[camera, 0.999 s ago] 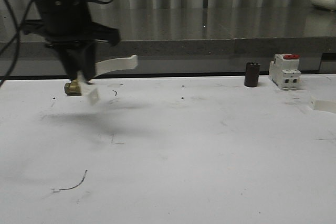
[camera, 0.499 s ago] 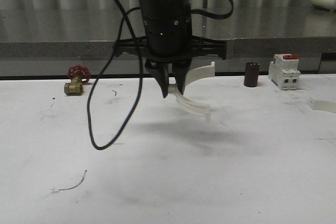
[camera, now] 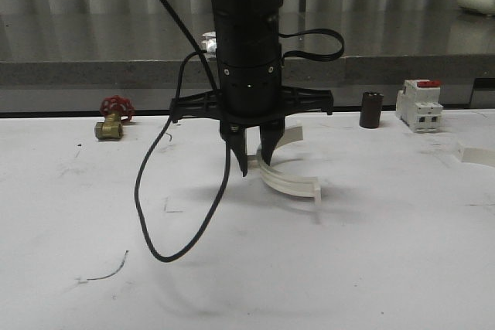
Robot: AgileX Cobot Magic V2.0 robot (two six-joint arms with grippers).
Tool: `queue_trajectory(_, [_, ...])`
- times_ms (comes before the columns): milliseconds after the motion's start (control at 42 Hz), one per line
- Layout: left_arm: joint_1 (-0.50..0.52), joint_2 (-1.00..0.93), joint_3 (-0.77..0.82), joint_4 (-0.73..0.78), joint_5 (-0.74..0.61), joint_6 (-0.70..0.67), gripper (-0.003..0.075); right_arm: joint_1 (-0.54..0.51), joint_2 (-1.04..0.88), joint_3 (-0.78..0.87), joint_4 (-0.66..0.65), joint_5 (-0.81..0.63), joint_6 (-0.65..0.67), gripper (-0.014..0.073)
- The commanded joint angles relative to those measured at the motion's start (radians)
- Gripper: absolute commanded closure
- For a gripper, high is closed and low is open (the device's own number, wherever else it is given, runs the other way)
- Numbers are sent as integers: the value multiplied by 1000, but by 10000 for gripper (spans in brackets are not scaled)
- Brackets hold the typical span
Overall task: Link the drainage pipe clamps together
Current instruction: 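Lift the clamp half with the left gripper and carry it to table center, then open the left gripper, release the clamp half, and raise away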
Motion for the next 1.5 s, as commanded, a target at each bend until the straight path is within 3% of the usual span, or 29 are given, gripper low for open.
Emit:
queue_trajectory(0, [6,-63,-32,-11,-40,-28,740,2,0,-26,-11,-59,-3,86])
queue_trajectory(642, [6,-14,-32,-59,-49,-34,731,2,0,-26,-11,-59,-3,86])
queue_trajectory(737, [6,-14,-32,-64,-51,-34,665,2,0,-26,-11,-59,-3,86])
queue_trajectory(999, [6,-14,-32,-79,-51,-34,386,2,0,-26,-11,-59,-3,86])
queue_trajectory(1261, [10,-64,-32,-78,-59,79,371,2,0,-26,-11,-59,-3,86])
queue_trajectory(1475, [36,-201,-32,-55,-65,325,372,2,0,-26,-11,-59,-3,86])
